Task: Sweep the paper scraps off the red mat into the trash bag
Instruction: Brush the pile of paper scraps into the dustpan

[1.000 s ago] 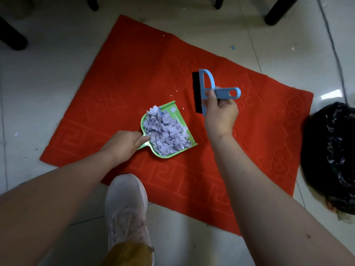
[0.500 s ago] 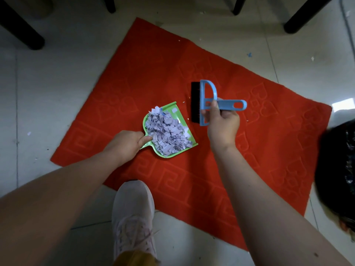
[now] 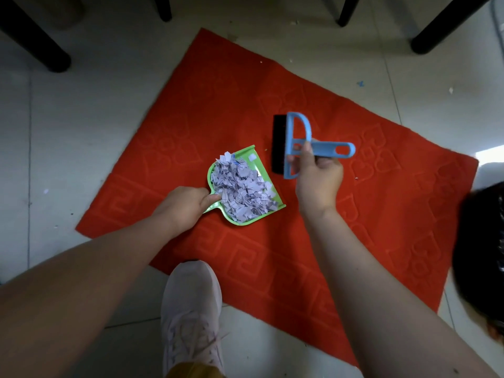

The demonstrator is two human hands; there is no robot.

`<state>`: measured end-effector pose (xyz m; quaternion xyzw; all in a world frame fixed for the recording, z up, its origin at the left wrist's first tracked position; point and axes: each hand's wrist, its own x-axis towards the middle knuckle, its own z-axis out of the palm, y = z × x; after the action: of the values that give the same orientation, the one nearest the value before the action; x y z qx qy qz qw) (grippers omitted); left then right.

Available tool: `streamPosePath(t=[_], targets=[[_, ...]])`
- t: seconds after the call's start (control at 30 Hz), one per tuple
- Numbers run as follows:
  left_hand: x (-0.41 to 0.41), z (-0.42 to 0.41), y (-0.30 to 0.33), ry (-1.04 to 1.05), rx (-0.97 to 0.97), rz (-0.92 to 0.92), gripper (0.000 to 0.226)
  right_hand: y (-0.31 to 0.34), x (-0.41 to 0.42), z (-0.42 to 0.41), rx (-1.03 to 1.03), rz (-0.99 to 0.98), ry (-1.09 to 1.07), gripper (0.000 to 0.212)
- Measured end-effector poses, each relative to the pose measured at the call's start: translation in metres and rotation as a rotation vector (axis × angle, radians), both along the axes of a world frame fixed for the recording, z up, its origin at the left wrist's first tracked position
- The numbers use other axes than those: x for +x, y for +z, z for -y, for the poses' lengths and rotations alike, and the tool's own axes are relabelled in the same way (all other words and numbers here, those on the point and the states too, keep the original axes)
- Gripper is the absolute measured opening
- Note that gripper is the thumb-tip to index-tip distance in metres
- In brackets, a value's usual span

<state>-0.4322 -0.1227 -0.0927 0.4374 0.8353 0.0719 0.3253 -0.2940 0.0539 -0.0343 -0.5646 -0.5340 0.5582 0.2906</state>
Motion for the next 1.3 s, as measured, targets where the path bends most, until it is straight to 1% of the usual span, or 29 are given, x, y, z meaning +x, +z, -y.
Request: streamPosePath(t=[0.07,0.13,0.27,0.4,0.53,0.57,0.63,0.67,0.73,0.83,0.9,1.0,1.07,1.17,1.23,1.3], targets=[[-0.001,0.001,0.000,0.004,-0.007,0.008,0.049,0.007,-0.003,-0.013,0.035,-0.046,-0.060,0.018],[-0.002,0.001,0.000,0.012,-0.008,0.017,0.049,0.008,-0.008,-0.025,0.049,-0.054,-0.072,0.022],[-0.005,-0.001,0.000,0.014,-0.006,0.006,0.049,0.006,-0.025,-0.039,0.133,0.050,0.025,0.023],[-0.013,-0.004,-0.001,0.061,0.007,-0.009,0.049,0.001,-0.042,-0.046,0.159,0.129,0.090,0.024],[-0.020,-0.009,0.000,0.028,-0.005,-0.021,0.049,-0.017,-0.040,-0.036,0.060,0.167,0.169,0.021],[-0.021,-0.011,-0.001,0.022,-0.003,-0.022,0.049,-0.016,-0.038,-0.032,0.019,0.143,0.188,0.020],[-0.020,-0.012,-0.002,0.009,-0.004,-0.033,0.049,-0.010,-0.035,-0.028,-0.052,0.027,0.165,0.017],[-0.020,-0.013,-0.003,0.008,-0.006,-0.035,0.049,-0.008,-0.034,-0.029,-0.066,-0.033,0.130,0.017],[-0.021,-0.013,-0.003,0.012,-0.006,-0.033,0.049,-0.001,-0.033,-0.036,-0.039,-0.080,0.057,0.020],[-0.022,-0.014,-0.002,0.016,-0.005,-0.030,0.049,0.001,-0.036,-0.044,0.035,-0.048,0.021,0.022],[-0.021,-0.014,-0.002,0.020,-0.006,-0.026,0.049,-0.001,-0.040,-0.041,0.059,0.039,0.050,0.023],[-0.020,-0.015,-0.003,0.027,-0.002,-0.020,0.049,-0.012,-0.037,-0.028,0.021,0.132,0.145,0.020],[-0.020,-0.015,-0.003,0.032,-0.006,-0.014,0.049,-0.012,-0.034,-0.020,-0.020,0.083,0.183,0.017],[-0.021,-0.015,-0.002,0.027,-0.009,-0.019,0.050,-0.005,-0.032,-0.027,-0.013,-0.047,0.051,0.022],[-0.021,-0.015,-0.002,0.035,0.002,-0.011,0.050,0.001,-0.031,-0.038,0.049,-0.068,-0.030,0.025],[-0.021,-0.017,-0.001,0.038,0.010,-0.005,0.050,0.002,-0.033,-0.048,0.094,-0.053,-0.054,0.027]])
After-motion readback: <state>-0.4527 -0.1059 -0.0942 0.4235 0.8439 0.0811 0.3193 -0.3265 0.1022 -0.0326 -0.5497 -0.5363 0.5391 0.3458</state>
